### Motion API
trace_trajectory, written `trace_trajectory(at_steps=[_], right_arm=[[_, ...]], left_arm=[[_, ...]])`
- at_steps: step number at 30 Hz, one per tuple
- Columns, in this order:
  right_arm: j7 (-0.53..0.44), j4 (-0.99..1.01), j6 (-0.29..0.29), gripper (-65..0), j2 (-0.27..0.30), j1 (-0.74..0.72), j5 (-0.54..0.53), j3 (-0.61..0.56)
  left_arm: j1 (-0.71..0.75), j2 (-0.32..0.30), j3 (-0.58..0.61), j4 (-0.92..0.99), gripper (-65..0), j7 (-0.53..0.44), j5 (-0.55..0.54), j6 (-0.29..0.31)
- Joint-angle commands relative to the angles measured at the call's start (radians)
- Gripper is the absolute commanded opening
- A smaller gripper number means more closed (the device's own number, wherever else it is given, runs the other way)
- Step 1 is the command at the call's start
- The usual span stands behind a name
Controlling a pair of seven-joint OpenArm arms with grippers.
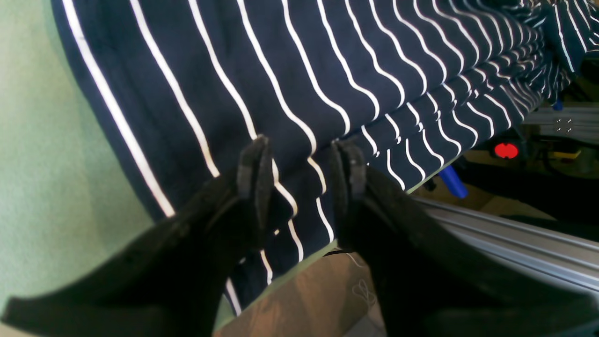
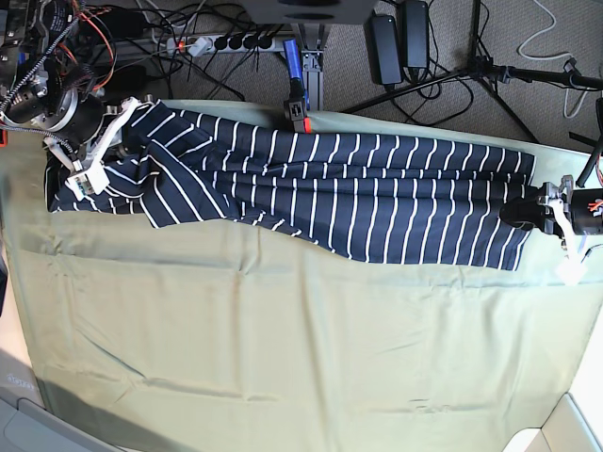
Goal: Fold the T-shirt properly
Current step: 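Grasp the loose sleeve with the right gripper and tuck it onto the fold, then hold the strip end with the right gripper while the left gripper regrips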
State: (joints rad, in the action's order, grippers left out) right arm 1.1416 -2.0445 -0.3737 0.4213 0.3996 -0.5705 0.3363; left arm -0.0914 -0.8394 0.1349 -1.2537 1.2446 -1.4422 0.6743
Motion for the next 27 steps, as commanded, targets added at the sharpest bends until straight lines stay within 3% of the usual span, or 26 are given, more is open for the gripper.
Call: trace_trajectory(at_steps=[1, 2, 3, 6, 8, 15, 19, 22, 24, 26, 27], right_arm=[[-0.019, -0.015, -0.062, -65.0, 0.016, -0.003, 0.001, 0.009], [-0.019, -0.015, -0.061, -65.0, 0.016, -0.003, 0.006, 0.009], [-0.019, -0.015, -0.061, -60.8, 0.016, -0.003, 0.006, 0.009], [-0.019, -0.014, -0.061, -35.5, 0.016, -0.003, 0.006, 0.009], [-0.019, -0.014, -0.061, -29.4, 0.016, -0.003, 0.006, 0.009], [-0.022, -0.073, -0.057, -29.6, 0.016, -0.011, 0.006, 0.021], [-0.051, -0.106, -0.057, -29.6, 0.016, -0.012, 0.005, 0.051], [-0.085, -0.114, -0.057, -30.8, 0.015, -0.011, -0.017, 0.068], [-0.106, -0.114, -0.057, -43.1, 0.010, -0.012, -0.015, 0.068], [-0.110, -0.114, -0.057, -65.0, -0.002, -0.018, -0.015, 0.068], [-0.107, -0.113, -0.057, -65.0, -0.010, -0.028, -0.012, 0.068]], left_arm=[[-0.016, -0.026, -0.010, -0.010, -40.8, -0.018, -0.019, 0.024], [-0.016, -0.026, -0.010, -0.010, -40.7, -0.020, -0.019, 0.024], [-0.016, -0.026, -0.010, -0.010, -40.7, -0.022, -0.019, 0.024], [-0.016, -0.026, -0.010, -0.010, -38.7, -0.026, -0.005, 0.024], [-0.016, -0.026, -0.010, -0.010, -33.8, -0.045, 0.034, 0.024], [-0.017, -0.046, -0.010, -0.010, -31.7, -0.090, 0.081, 0.024], [-0.016, -0.056, -0.010, -0.010, -31.7, -0.159, 0.196, 0.024], [-0.014, -0.055, -0.010, -0.006, -31.7, -0.161, 0.204, 0.024], [-0.007, -0.055, -0.010, -0.006, -31.7, -0.165, 0.205, 0.024], [-0.005, -0.055, -0.010, -0.004, -31.7, -0.164, 0.206, 0.024], [-0.006, -0.055, -0.010, 0.000, -31.7, -0.165, 0.206, 0.024]])
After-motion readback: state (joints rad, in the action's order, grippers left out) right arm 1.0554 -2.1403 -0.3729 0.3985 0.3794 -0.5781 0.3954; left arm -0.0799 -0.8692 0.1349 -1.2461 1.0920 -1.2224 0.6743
